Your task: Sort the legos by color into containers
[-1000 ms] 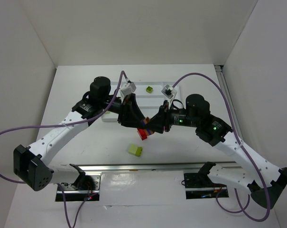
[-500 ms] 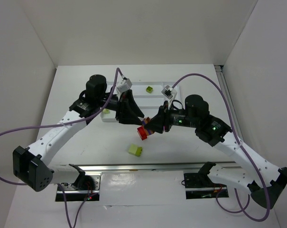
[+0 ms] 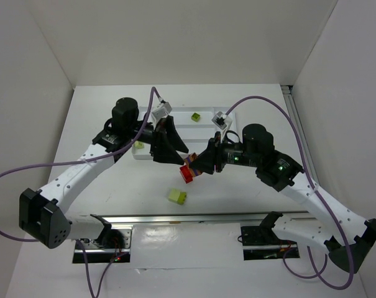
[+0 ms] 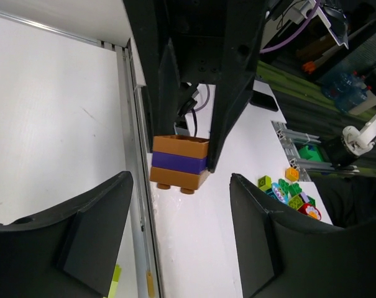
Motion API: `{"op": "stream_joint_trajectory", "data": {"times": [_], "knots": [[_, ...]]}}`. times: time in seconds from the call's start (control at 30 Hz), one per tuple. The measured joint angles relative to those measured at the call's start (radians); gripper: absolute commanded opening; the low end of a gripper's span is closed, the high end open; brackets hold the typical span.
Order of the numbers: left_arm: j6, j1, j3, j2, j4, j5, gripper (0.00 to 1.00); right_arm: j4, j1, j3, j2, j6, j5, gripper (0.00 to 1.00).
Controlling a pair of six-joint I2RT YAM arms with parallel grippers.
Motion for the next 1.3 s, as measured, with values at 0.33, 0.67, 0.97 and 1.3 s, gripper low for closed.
{"op": "stream_joint_trajectory", "data": {"times": [0.33,0.67,0.97,1.3], "knots": [[-0.045,0.0,-0.009,0.053,0.033,0.008,0.61,0.0,0.0,0.0,0.0,0.0,0.0,0.35],[-0.074,-0.002,-0.01,0.053,0.066,0.024,0.52,0.001,0.0,0.0,0.008,-0.001,-0.001,0.35],[-0.083,-0.006,-0.015,0.055,0.064,0.035,0.5,-0.003,0.0,0.0,0.01,-0.001,-0.004,0.35],[-0.086,-0.011,-0.015,0.062,0.049,0.036,0.68,0.001,0.0,0.001,0.025,-0.005,0.002,0.35]]}}
